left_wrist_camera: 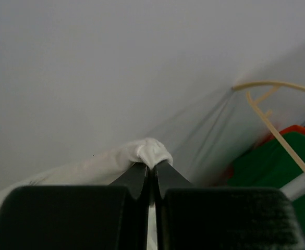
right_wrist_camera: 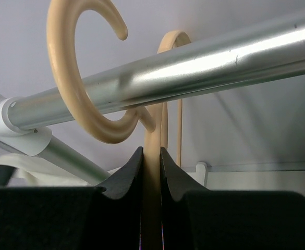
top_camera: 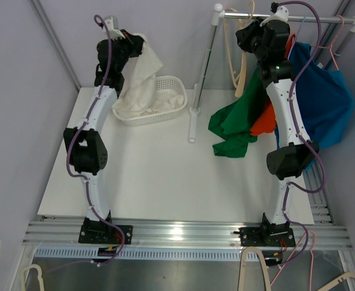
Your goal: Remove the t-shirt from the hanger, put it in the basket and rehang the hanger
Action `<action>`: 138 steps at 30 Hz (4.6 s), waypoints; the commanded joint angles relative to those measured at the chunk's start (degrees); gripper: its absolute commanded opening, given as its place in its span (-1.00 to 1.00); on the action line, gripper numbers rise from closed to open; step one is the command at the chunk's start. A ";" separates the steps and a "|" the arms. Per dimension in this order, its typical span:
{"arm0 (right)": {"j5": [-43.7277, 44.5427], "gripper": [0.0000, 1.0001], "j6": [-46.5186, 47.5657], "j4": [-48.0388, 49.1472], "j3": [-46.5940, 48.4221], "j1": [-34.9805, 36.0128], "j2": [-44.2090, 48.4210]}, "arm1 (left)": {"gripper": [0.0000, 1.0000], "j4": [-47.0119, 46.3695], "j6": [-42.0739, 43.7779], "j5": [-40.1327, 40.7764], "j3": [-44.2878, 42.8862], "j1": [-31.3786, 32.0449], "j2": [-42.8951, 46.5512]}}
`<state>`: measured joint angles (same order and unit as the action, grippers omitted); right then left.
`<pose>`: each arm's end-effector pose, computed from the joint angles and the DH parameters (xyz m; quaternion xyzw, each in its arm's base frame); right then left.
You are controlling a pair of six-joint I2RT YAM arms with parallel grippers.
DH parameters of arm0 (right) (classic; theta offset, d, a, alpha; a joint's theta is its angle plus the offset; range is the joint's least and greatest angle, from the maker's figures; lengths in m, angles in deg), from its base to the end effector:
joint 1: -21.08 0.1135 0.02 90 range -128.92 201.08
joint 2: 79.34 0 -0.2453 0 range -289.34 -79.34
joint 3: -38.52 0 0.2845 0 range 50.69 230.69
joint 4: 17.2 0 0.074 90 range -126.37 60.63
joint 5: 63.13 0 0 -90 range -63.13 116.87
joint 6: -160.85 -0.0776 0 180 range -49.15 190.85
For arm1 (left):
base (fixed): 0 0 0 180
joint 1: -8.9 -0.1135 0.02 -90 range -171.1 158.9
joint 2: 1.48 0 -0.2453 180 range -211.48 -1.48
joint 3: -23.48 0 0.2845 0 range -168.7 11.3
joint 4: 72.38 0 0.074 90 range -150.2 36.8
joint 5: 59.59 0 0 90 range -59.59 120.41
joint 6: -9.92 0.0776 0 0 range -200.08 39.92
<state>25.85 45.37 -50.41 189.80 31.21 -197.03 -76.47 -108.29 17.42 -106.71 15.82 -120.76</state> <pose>0.5142 0.0933 0.4891 0.0879 0.6993 0.2229 0.6735 0.5576 -0.0852 0.4200 -0.0235 0.6110 -0.3035 0.7307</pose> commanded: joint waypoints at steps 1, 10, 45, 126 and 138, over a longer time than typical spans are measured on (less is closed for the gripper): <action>-1.61 -1.00 -1.07 2.67 -1.37 -0.46 -1.14 | -0.99 0.44 -1.40 1.82 3.11 2.40 4.14; -2.32 -1.00 0.51 2.06 -5.78 1.38 2.11 | -0.99 18.96 -5.54 12.10 11.32 3.98 6.00; 0.92 0.70 7.37 -4.71 -17.91 -1.52 24.60 | -0.99 73.22 2.63 12.73 -5.83 5.91 -17.13; 20.18 -0.99 14.05 -8.40 -22.57 0.94 24.27 | 0.99 33.67 4.13 22.40 55.00 28.94 62.68; 21.85 -0.17 17.12 -7.61 -10.89 -1.16 12.76 | 0.99 34.29 4.83 22.31 55.88 29.03 63.47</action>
<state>46.40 61.02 -59.79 174.85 30.91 -180.50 -40.74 -104.92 40.50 -51.26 44.30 -59.04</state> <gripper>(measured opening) 0.411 0.994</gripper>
